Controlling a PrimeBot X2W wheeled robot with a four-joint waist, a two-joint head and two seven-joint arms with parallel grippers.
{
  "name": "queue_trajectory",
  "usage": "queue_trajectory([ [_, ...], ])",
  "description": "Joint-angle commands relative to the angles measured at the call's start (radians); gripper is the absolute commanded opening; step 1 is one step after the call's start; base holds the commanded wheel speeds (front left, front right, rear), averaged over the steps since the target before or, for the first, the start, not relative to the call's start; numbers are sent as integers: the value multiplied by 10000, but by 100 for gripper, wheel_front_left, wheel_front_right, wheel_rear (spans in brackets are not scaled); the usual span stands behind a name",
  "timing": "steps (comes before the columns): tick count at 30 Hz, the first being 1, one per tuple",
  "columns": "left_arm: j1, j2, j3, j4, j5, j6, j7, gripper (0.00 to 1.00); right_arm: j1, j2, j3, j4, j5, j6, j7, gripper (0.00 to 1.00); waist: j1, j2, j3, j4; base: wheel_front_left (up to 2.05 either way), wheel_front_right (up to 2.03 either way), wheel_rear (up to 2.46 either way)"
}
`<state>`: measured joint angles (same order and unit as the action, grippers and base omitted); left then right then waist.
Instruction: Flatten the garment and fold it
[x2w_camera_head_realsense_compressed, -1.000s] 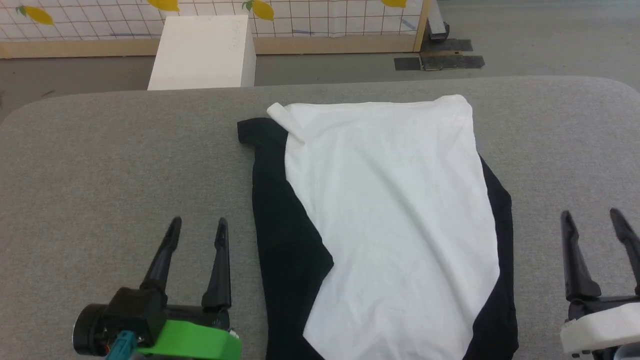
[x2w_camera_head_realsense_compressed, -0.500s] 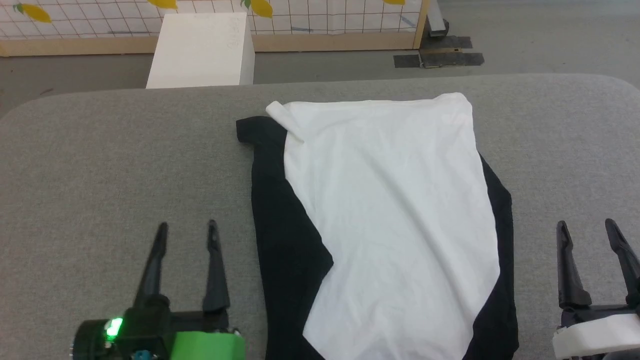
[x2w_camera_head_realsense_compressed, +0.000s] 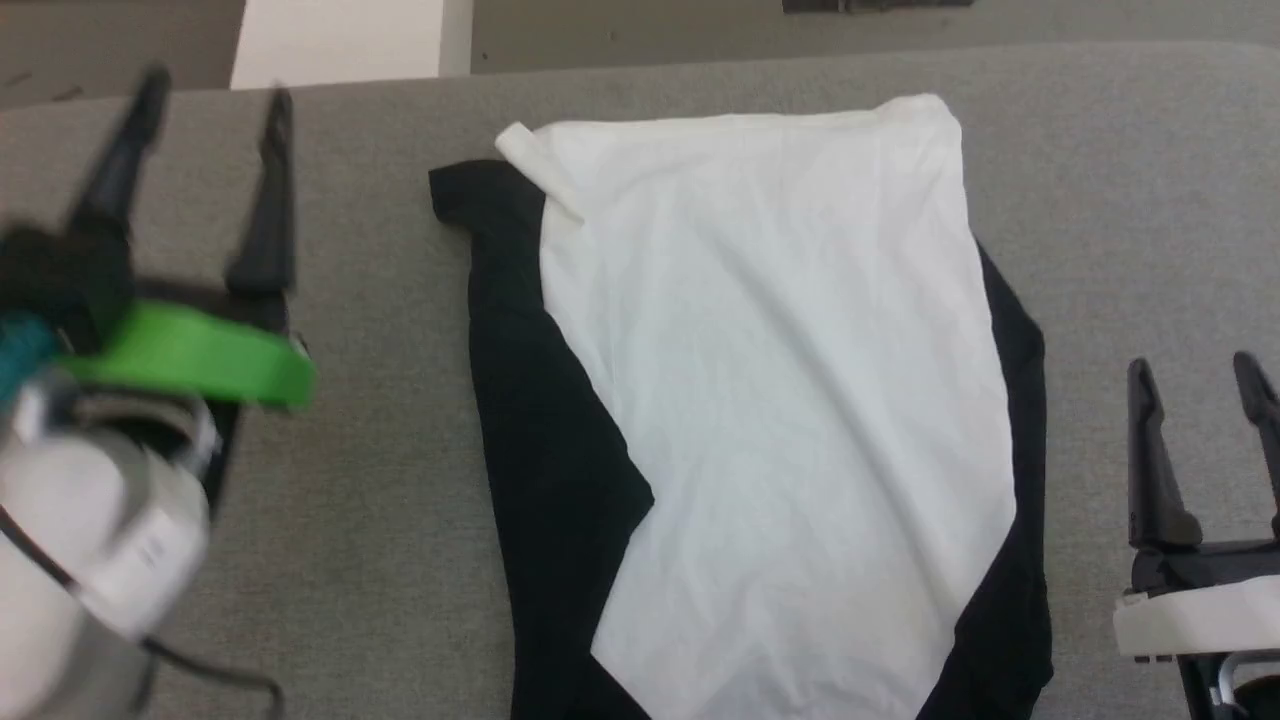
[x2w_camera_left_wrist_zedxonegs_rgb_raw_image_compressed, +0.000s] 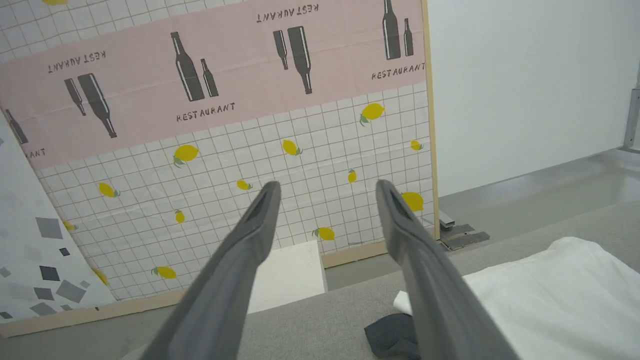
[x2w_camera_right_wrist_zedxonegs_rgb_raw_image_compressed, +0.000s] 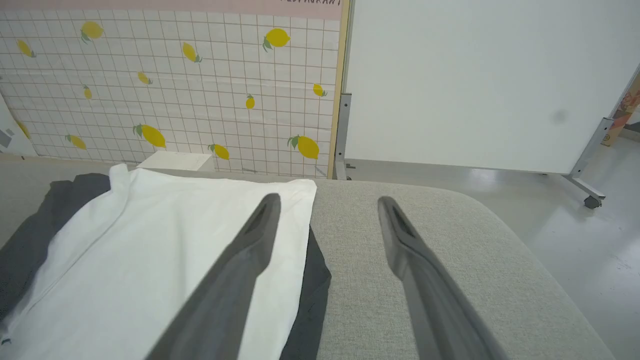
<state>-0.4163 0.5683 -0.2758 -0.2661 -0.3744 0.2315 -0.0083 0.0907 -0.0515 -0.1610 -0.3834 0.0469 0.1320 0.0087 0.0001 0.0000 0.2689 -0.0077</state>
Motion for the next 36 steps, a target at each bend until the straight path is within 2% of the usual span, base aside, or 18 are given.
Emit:
queue_trajectory([
  [1, -926, 290, 48, 276, -258, -421, 463, 100, -293, 12, 30, -173, 22, -13, 6, 100, -1, 0, 1234, -142, 0, 0, 0],
  [5, -3019, 523, -47, 1369, -866, -1345, 1677, 100, -752, 12, 103, -413, -140, -13, -32, 100, -1, 0, 2156, -170, 0, 0, 0],
  [10, -4527, 247, -482, 2935, -1567, -1995, 3177, 100, -1272, 12, 278, -303, -233, -13, -140, 100, -1, 0, 2910, -214, 0, 0, 0],
  [13, -5032, 291, -901, 3674, -1689, -2422, 4044, 100, -1523, 12, 392, -180, -225, -13, -218, 100, -1, 0, 3233, -298, 0, 0, 0],
  [17, -5314, 332, -1202, 4276, -1916, -2693, 4967, 100, -1720, 12, 420, -78, -244, -13, -269, 100, -1, 0, 3581, -400, 0, 0, 0],
  [23, -5233, 268, -1079, 4546, -2634, -2580, 5909, 100, -1883, 12, 384, 52, -230, -13, -331, 100, -1, 0, 3903, -497, 0, 0, 0],
  [33, -4764, 52, -694, 4207, -3771, -1951, 7049, 98, -2029, 12, 446, 207, -213, -13, -324, 100, -1, 0, 4190, -588, 0, 0, 0],
  [34, -4720, 80, -704, 4156, -3807, -1921, 7155, 84, -2042, 12, 450, 210, -210, -13, -320, 100, -1, 0, 4220, -602, 0, 0, 0],
  [35, -4674, 124, -724, 4099, -3832, -1911, 7257, 29, -2060, 12, 457, 210, -207, -13, -317, 100, -1, 0, 4259, -621, 0, 0, 0],
  [36, -4622, 167, -761, 4041, -3867, -1951, 7350, 0, -2075, 12, 463, 213, -205, -13, -313, 100, -1, 0, 4288, -642, 0, 0, 0],
])
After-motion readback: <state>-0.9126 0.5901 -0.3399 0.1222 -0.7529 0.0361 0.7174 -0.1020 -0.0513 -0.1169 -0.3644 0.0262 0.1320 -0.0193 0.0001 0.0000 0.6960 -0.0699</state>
